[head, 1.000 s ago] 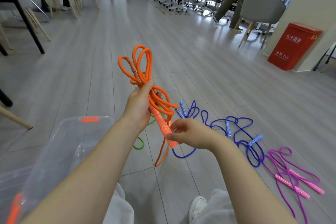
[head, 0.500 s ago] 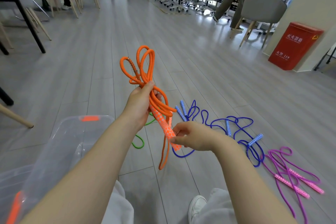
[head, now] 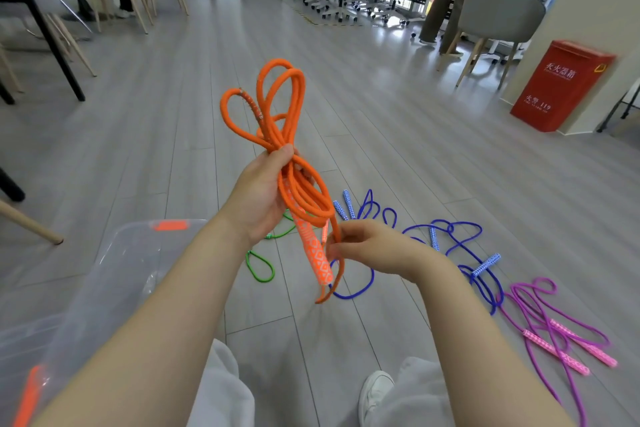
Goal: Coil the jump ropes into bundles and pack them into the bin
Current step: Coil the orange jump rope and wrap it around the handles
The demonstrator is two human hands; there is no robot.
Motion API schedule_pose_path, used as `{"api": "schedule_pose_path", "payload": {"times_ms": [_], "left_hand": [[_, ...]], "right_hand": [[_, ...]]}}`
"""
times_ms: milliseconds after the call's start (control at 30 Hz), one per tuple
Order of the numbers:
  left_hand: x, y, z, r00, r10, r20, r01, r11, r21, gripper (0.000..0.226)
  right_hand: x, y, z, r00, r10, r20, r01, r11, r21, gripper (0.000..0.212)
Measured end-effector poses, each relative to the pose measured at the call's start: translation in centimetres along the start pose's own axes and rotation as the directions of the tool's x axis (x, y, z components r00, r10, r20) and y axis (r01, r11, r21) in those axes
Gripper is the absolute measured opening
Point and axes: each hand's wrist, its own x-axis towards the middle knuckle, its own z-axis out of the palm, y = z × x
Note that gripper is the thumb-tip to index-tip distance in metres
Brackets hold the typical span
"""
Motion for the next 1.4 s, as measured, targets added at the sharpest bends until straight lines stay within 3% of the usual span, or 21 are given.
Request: {"api": "schedule_pose_path", "payload": {"times_ms": [200, 367, 467, 533, 633, 700, 800, 1000, 1233, 1400], "left_hand": [[1.3, 1.1, -2.3, 0.961, 0.117, -0.25, -0.136, 0.989, -0.061, 0.021], [2.6, 0.7, -4.6, 0.777, 0.189, -0.601, -0.203, 0.978, 0.045, 0.025], [3.0, 0.3, -5.0, 0.736, 0.178, -0.653, -0.171, 0.982, 0.075, 0.023], [3.2, -0.1, -4.8, 0.782, 0.214, -0.585, -0.147, 0.976, 0.161, 0.022], [2.7, -0.5, -4.0, 0.875, 0.255, -0.412, -0.065, 0.905, 0.421, 0.022], [1.8, -0.8, -3.0, 0.934, 0.219, -0.283, -0.032, 0.838, 0.544, 0.02], [0.4, -1.1, -1.6, 0.991, 0.094, -0.098, -0.02, 0.811, 0.585, 0.018], [-1.1, -2.0, 0.2, 0.983, -0.055, 0.173, -0.072, 0.76, 0.646, 0.015], [-1.3, -3.3, 1.0, 0.969, -0.092, 0.229, -0.074, 0.778, 0.624, 0.007], [-1.4, -3.3, 1.0, 0.944, -0.143, 0.298, -0.086, 0.764, 0.64, 0.013]], "right_hand": [[-1.5, 1.7, -3.0, 0.985, 0.127, -0.115, -0.134, 0.99, -0.053, 0.014], [-3.1, 2.9, -5.5, 0.924, 0.177, -0.339, -0.165, 0.984, 0.066, 0.021], [-3.2, 3.0, -5.9, 0.839, 0.193, -0.508, -0.166, 0.981, 0.099, 0.027], [-3.0, 2.2, -5.6, 0.8, 0.141, -0.584, -0.065, 0.987, 0.149, 0.022], [-2.8, 0.6, -5.0, 0.785, 0.054, -0.617, 0.11, 0.968, 0.224, 0.015], [-2.7, -0.3, -4.5, 0.797, -0.003, -0.603, 0.186, 0.953, 0.24, 0.014], [-2.6, -1.0, -3.7, 0.818, -0.064, -0.572, 0.246, 0.938, 0.246, 0.013], [-2.5, -1.7, -2.8, 0.845, -0.121, -0.521, 0.287, 0.925, 0.25, 0.014], [-2.0, -2.1, -1.9, 0.87, -0.126, -0.476, 0.269, 0.931, 0.246, 0.012], [-1.9, -2.3, -1.9, 0.842, -0.079, -0.533, 0.247, 0.936, 0.251, 0.016]]}}
